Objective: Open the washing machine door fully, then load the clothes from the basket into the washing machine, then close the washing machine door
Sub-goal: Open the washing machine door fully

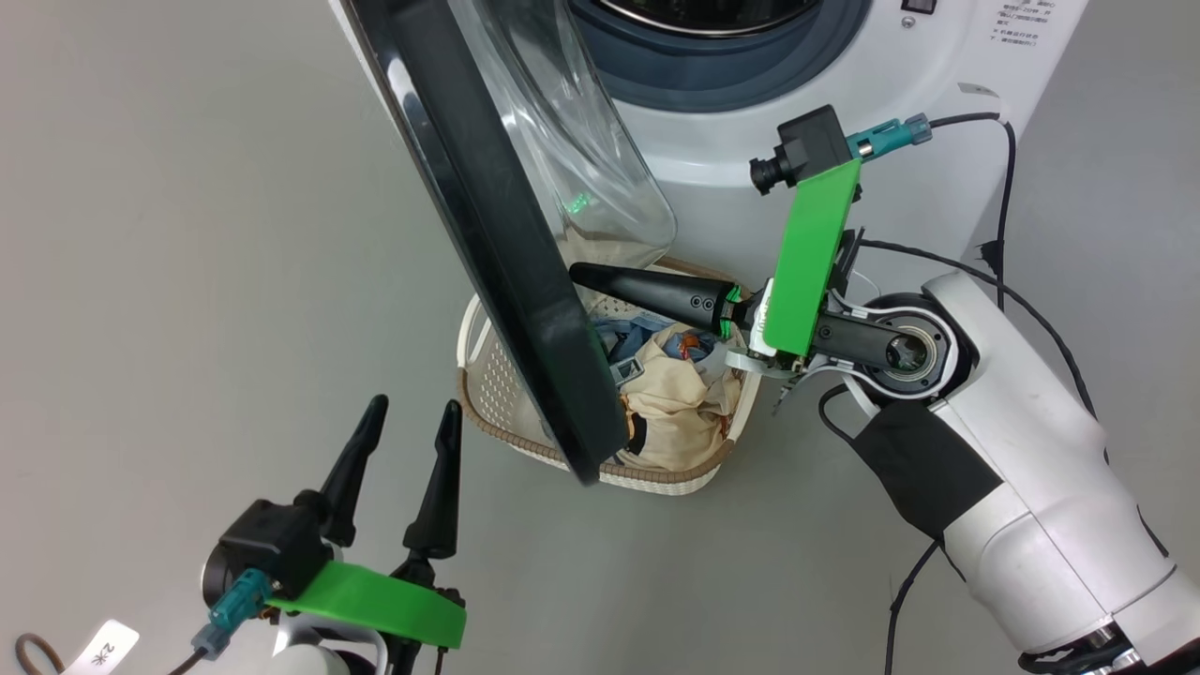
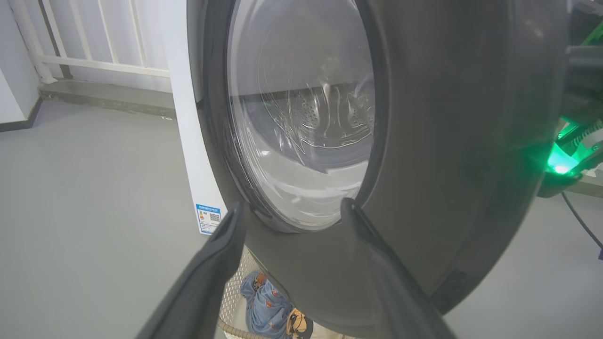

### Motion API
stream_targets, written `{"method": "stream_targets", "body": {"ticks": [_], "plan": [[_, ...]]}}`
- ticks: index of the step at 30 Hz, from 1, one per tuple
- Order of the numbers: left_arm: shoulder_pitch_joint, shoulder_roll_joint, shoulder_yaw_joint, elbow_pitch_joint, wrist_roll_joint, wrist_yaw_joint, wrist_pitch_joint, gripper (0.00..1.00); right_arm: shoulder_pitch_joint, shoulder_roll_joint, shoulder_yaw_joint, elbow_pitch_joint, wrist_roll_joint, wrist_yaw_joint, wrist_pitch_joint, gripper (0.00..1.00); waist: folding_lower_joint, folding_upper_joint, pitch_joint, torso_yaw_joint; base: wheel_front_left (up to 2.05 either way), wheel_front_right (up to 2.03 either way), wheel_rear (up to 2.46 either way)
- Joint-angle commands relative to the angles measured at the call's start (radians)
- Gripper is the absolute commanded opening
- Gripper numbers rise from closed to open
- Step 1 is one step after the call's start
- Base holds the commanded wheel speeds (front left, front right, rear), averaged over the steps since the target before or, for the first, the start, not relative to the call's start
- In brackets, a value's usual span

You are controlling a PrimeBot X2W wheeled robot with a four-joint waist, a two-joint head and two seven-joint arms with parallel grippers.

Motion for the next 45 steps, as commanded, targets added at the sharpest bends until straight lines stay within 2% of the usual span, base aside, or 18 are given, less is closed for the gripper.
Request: {"method": "stream_targets", "body": {"ticks": [1, 8, 9, 10, 11, 12, 13, 14, 27, 33, 43, 45], "plan": [[0.002, 0.024, 0.036, -0.021, 0.007, -0.002, -0.006, 1.00, 0.024, 0.036, 0.004, -0.036, -0.002, 0.002, -0.009, 0.00, 0.0000, -0.0001, -0.005, -0.005, 0.00, 0.00, 0.00], [0.008, 0.024, 0.041, -0.008, 0.015, -0.002, -0.006, 1.00, 0.052, 0.027, -0.015, -0.037, -0.015, 0.002, -0.049, 0.00, 0.0000, -0.0001, -0.033, -0.036, 0.00, 0.00, 0.00], [0.008, 0.024, 0.041, -0.005, 0.017, -0.002, -0.006, 1.00, 0.059, 0.024, -0.017, -0.036, -0.019, 0.002, -0.060, 0.06, 0.0000, -0.0001, -0.038, -0.043, 0.00, 0.00, 0.00], [0.008, 0.024, 0.041, -0.002, 0.019, -0.002, -0.006, 1.00, 0.066, 0.020, -0.017, -0.036, -0.025, 0.002, -0.069, 0.20, 0.0000, -0.0001, -0.042, -0.051, 0.00, 0.00, 0.00], [0.008, 0.024, 0.043, 0.001, 0.021, -0.002, -0.006, 1.00, 0.074, 0.015, -0.015, -0.036, -0.033, 0.002, -0.077, 0.27, 0.0000, -0.0001, -0.047, -0.060, 0.00, 0.00, 0.00], [0.007, 0.024, 0.048, 0.004, 0.024, -0.002, -0.006, 1.00, 0.092, 0.008, -0.012, -0.036, -0.041, 0.002, -0.093, 0.51, 0.0000, -0.0001, -0.055, -0.077, 0.00, 0.00, 0.00], [0.007, 0.024, 0.051, 0.006, 0.027, -0.002, -0.006, 1.00, 0.101, 0.003, -0.011, -0.037, -0.045, 0.002, -0.102, 0.84, 0.0000, -0.0001, -0.059, -0.087, 0.00, 0.00, 0.00], [0.007, 0.024, 0.054, 0.008, 0.032, -0.002, -0.006, 1.00, 0.110, -0.002, -0.012, -0.038, -0.049, 0.002, -0.113, 1.00, 0.0000, -0.0001, -0.063, -0.095, 0.00, 0.00, 0.00], [0.043, 0.041, 0.136, 0.002, 0.045, -0.002, -0.006, 1.00, 0.220, -0.080, -0.002, -0.069, -0.100, 0.002, -0.276, 1.00, 0.0000, -0.0001, -0.107, -0.205, 0.00, 0.00, 0.00], [0.082, 0.048, 0.174, -0.005, 0.052, -0.002, -0.006, 1.00, 0.282, -0.146, 0.054, -0.073, -0.168, 0.002, -0.394, 1.00, 0.0000, -0.0001, -0.138, -0.254, 0.00, 0.00, 0.00], [0.122, 0.056, 0.225, -0.018, 0.061, -0.002, -0.006, 1.00, 0.368, -0.222, 0.089, -0.032, -0.171, 0.002, -0.604, 1.00, 0.0000, -0.0001, -0.164, -0.327, 0.00, 0.00, 0.00], [0.128, 0.056, 0.232, -0.019, 0.062, -0.002, -0.006, 1.00, 0.380, -0.242, 0.113, -0.018, -0.201, 0.002, -0.652, 1.00, 0.0000, -0.0001, -0.169, -0.338, 0.00, 0.00, 0.00]]}}
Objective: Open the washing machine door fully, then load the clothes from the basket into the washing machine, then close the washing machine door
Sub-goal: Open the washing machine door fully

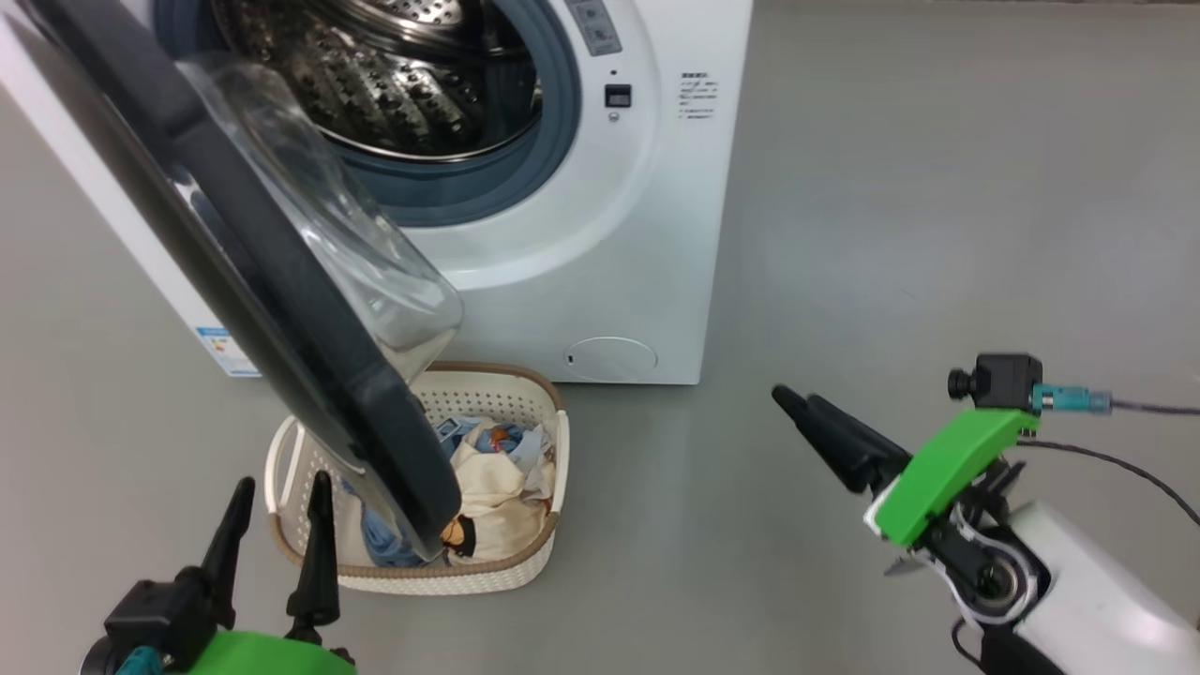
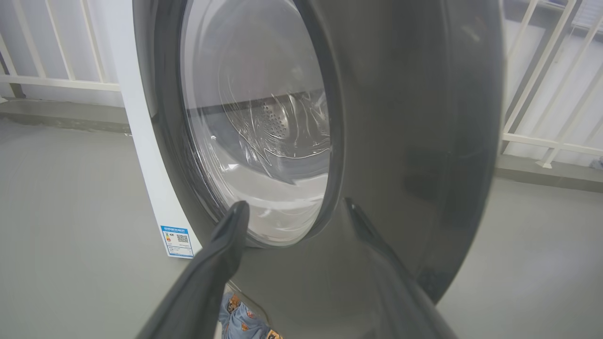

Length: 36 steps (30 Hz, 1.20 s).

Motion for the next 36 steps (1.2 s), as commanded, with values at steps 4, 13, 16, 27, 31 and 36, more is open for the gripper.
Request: {"method": "stream_targets", "body": {"ticks": [4, 13, 16, 27, 31, 36], "plan": [[0.008, 0.015, 0.046, -0.029, 0.006, -0.002, -0.006, 1.00, 0.038, -0.019, 0.058, 0.008, -0.065, 0.002, -0.106, 1.00, 0.0000, 0.0000, -0.017, -0.030, 0.00, 0.00, 0.00], [0.024, 0.006, 0.064, -0.028, 0.004, -0.002, -0.006, 1.00, 0.093, -0.019, 0.133, 0.128, -0.173, 0.002, -0.328, 1.00, 0.0000, 0.0000, -0.022, -0.050, 0.00, 0.00, 0.00], [0.022, 0.004, 0.069, -0.028, 0.003, -0.002, -0.006, 1.00, 0.096, -0.012, 0.061, 0.151, -0.278, 0.002, -0.335, 1.00, 0.0000, 0.0000, -0.017, -0.054, 0.00, 0.00, 0.00], [0.012, 0.007, 0.073, -0.026, 0.004, -0.002, -0.006, 1.00, 0.260, 0.098, -0.409, -0.053, -0.830, 0.002, -0.335, 1.00, 0.0000, 0.0000, -0.001, -0.046, 0.00, 0.00, 0.00], [0.008, 0.009, 0.072, -0.026, 0.004, -0.002, -0.006, 1.00, 0.311, 0.152, -0.532, -0.135, -0.948, 0.002, -0.335, 1.00, 0.0000, 0.0000, 0.001, -0.040, 0.00, 0.00, 0.00], [0.006, 0.009, 0.072, -0.025, 0.004, -0.002, -0.006, 1.00, 0.347, 0.187, -0.589, -0.191, -1.048, 0.002, -0.335, 1.00, 0.0000, 0.0000, 0.004, -0.034, 0.00, 0.00, 0.00]]}}
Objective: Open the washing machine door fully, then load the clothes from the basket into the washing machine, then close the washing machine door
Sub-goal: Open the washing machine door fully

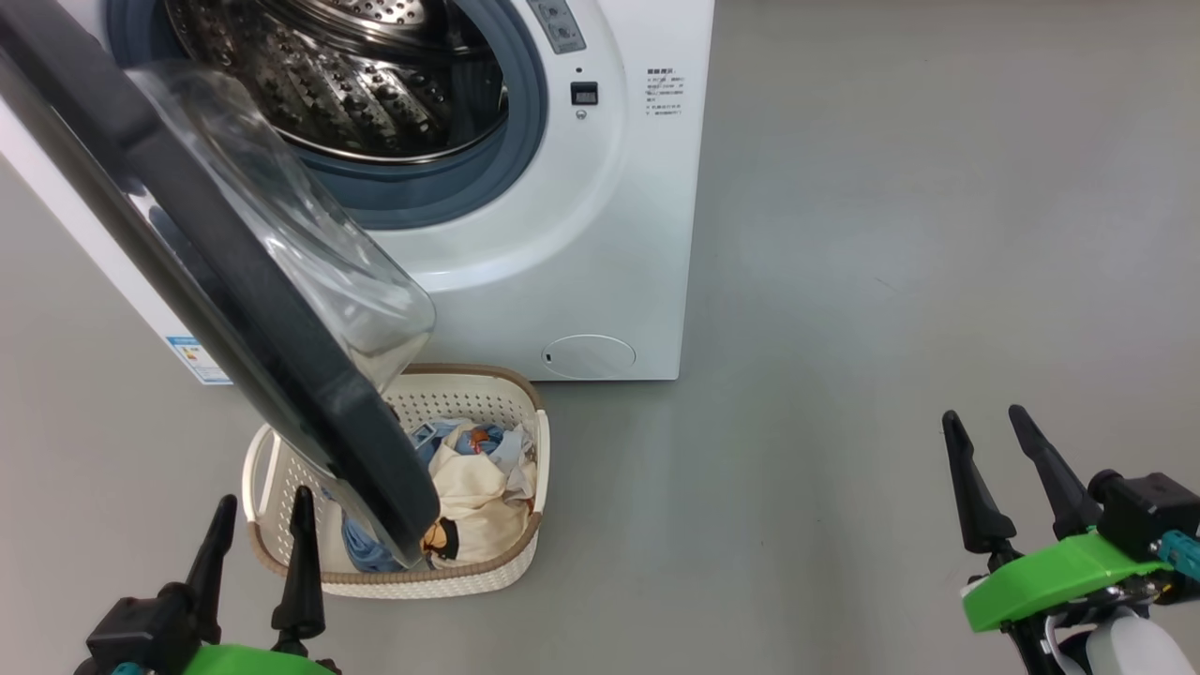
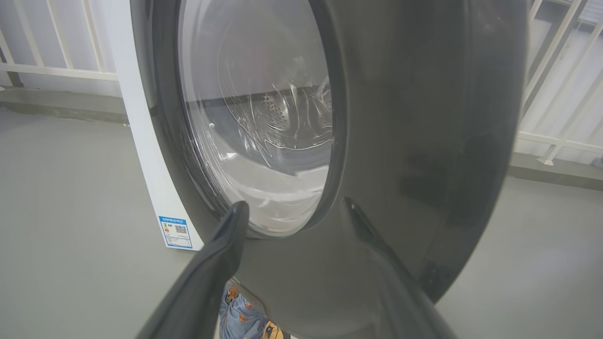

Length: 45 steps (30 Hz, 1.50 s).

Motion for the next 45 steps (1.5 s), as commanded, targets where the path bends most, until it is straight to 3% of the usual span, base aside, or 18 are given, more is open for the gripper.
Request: {"method": "stream_targets", "body": {"ticks": [1, 18, 19, 20, 21, 22, 26, 30, 33, 37, 42, 45], "plan": [[-0.023, 0.019, 0.034, -0.022, 0.004, -0.002, -0.006, 1.00, 0.011, 0.002, 0.007, -0.034, -0.027, 0.001, -0.012, 1.00, 0.0000, 0.0000, -0.001, 0.003, 0.00, 0.00, 0.00], [-0.033, 0.011, 0.051, -0.020, -0.018, -0.002, -0.006, 1.00, 0.062, 0.047, -0.049, -0.015, -0.100, 0.001, -0.012, 1.00, 0.0000, 0.0000, -0.013, 0.018, 0.00, 0.00, 0.00], [-0.037, 0.009, 0.058, -0.028, -0.030, -0.002, -0.006, 0.95, 0.062, 0.047, -0.050, -0.016, -0.100, 0.001, -0.012, 1.00, 0.0000, 0.0000, -0.014, 0.019, 0.00, 0.00, 0.00], [-0.042, 0.008, 0.069, -0.039, -0.039, -0.002, -0.006, 0.49, 0.063, 0.047, -0.050, -0.017, -0.102, 0.001, -0.012, 1.00, 0.0000, 0.0000, -0.015, 0.020, 0.00, 0.00, 0.00], [-0.048, 0.006, 0.085, -0.054, -0.046, -0.002, -0.006, 0.14, 0.063, 0.047, -0.051, -0.017, -0.104, 0.001, -0.012, 1.00, 0.0000, 0.0000, -0.017, 0.021, 0.00, 0.00, 0.00], [-0.054, 0.005, 0.104, -0.073, -0.056, -0.002, -0.006, 0.00, 0.064, 0.046, -0.052, -0.018, -0.105, 0.001, -0.012, 1.00, 0.0000, 0.0000, -0.018, 0.022, 0.00, 0.00, 0.00], [-0.090, -0.001, 0.188, -0.225, -0.082, -0.002, -0.006, 0.00, 0.067, 0.045, -0.056, -0.023, -0.108, 0.001, -0.012, 1.00, 0.0000, 0.0000, -0.016, 0.031, 0.00, 0.00, 0.00], [-0.114, -0.004, 0.175, -0.400, -0.078, -0.002, -0.006, 0.00, 0.067, 0.045, -0.056, -0.027, -0.110, 0.001, -0.012, 1.00, 0.0000, 0.0000, -0.014, 0.034, 0.00, 0.00, 0.00], [-0.117, -0.004, 0.092, -0.504, -0.092, 0.002, -0.006, 0.00, 0.067, 0.045, -0.061, -0.030, -0.110, 0.001, -0.012, 1.00, 0.0000, 0.0000, -0.010, 0.039, 0.00, 0.00, 0.00], [-0.129, -0.004, -0.087, -0.554, -0.100, 0.007, -0.006, 0.00, 0.065, 0.045, -0.070, -0.038, -0.122, 0.001, -0.012, 1.00, 0.0000, 0.0000, -0.002, 0.044, 0.00, 0.00, 0.00], [-0.143, -0.005, -0.302, -0.466, -0.138, 0.018, 0.002, 0.00, 0.057, 0.045, -0.078, -0.044, -0.135, 0.001, -0.012, 1.00, 0.0000, 0.0000, 0.005, 0.043, 0.00, 0.00, 0.00], [-0.152, -0.005, -0.376, -0.368, -0.185, 0.032, 0.003, 0.00, 0.053, 0.046, -0.079, -0.046, -0.146, 0.001, -0.012, 1.00, 0.0000, 0.0000, 0.011, 0.039, 0.00, 0.00, 0.00]]}}
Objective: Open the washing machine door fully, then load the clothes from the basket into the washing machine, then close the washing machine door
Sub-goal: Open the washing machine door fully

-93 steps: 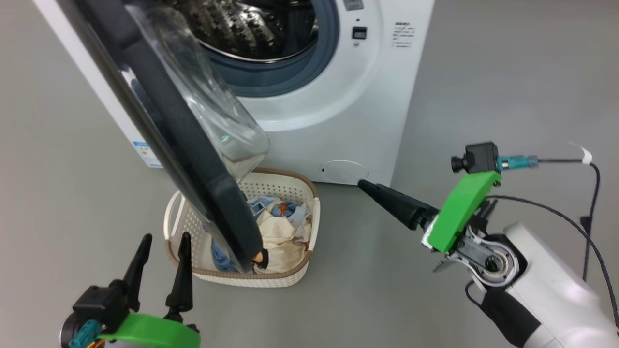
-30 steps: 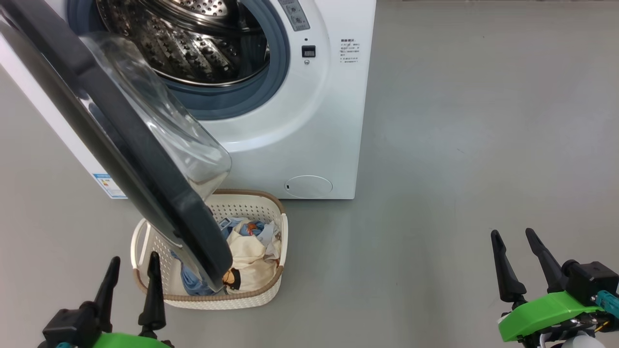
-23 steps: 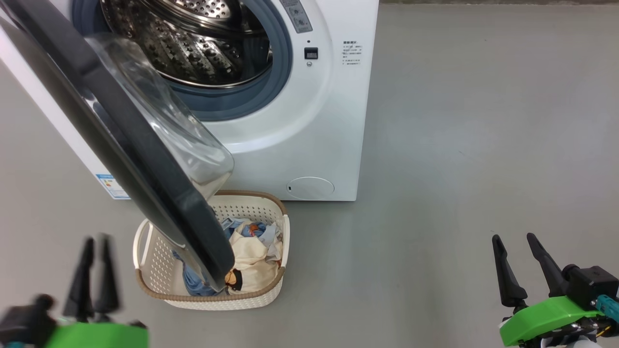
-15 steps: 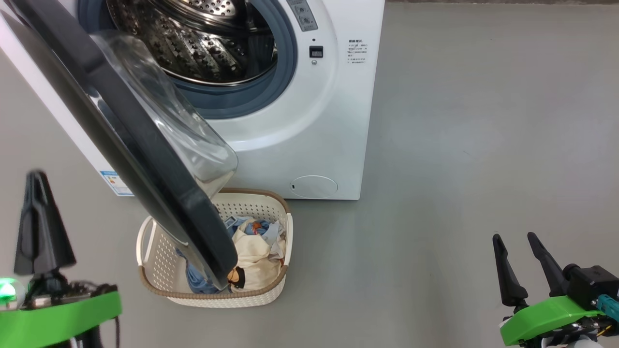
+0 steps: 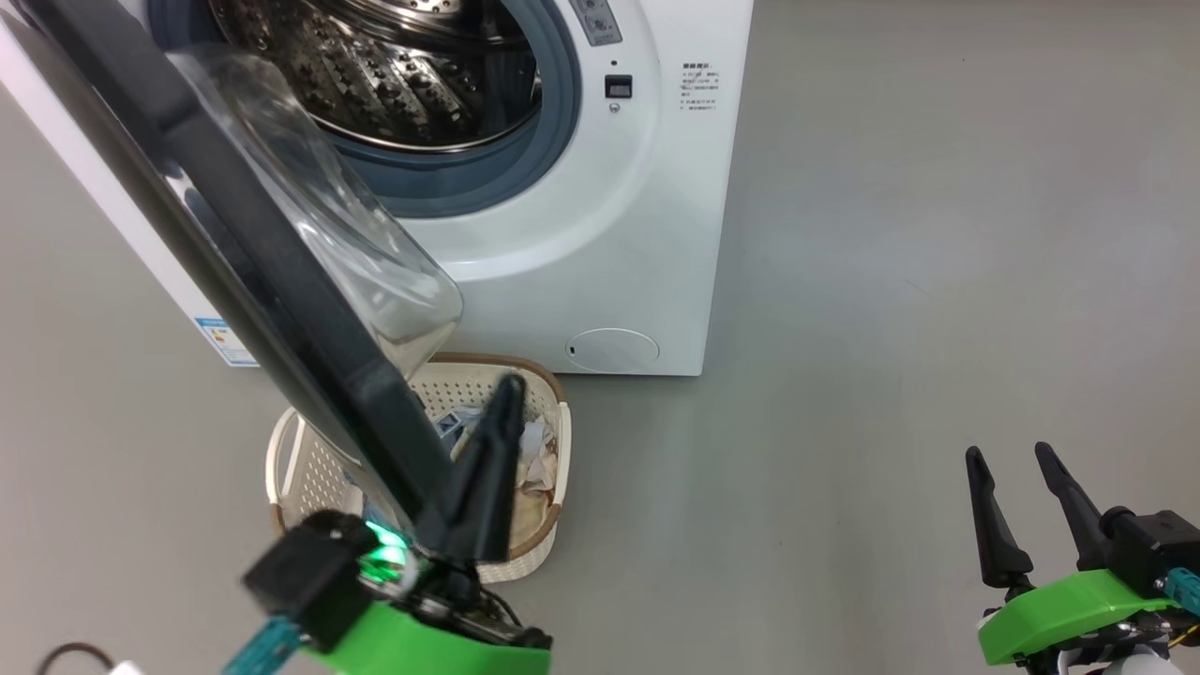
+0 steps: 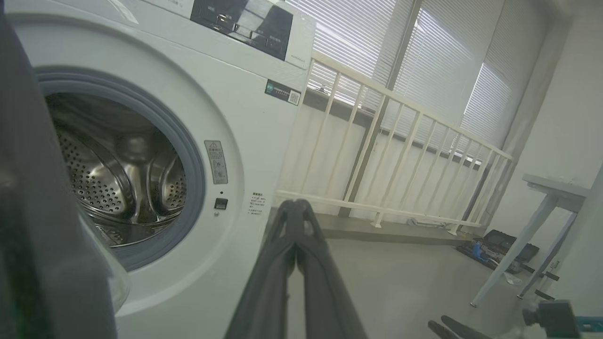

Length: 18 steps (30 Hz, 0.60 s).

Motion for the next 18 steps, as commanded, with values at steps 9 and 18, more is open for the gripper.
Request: {"method": "stream_targets", "body": {"ticks": [9, 18], "plan": [[-0.095, 0.009, 0.060, 0.221, -0.064, 0.029, -0.007, 0.00, -0.018, -0.008, 0.032, -0.022, -0.023, 0.001, -0.012, 1.00, 0.0000, 0.0000, 0.015, -0.007, 0.00, 0.00, 0.00], [-0.117, 0.009, 0.128, 0.302, -0.079, 0.021, -0.008, 0.00, -0.026, -0.014, 0.028, -0.024, -0.026, 0.001, -0.012, 1.00, 0.0000, 0.0000, 0.019, -0.002, 0.00, 0.00, 0.00]]}}
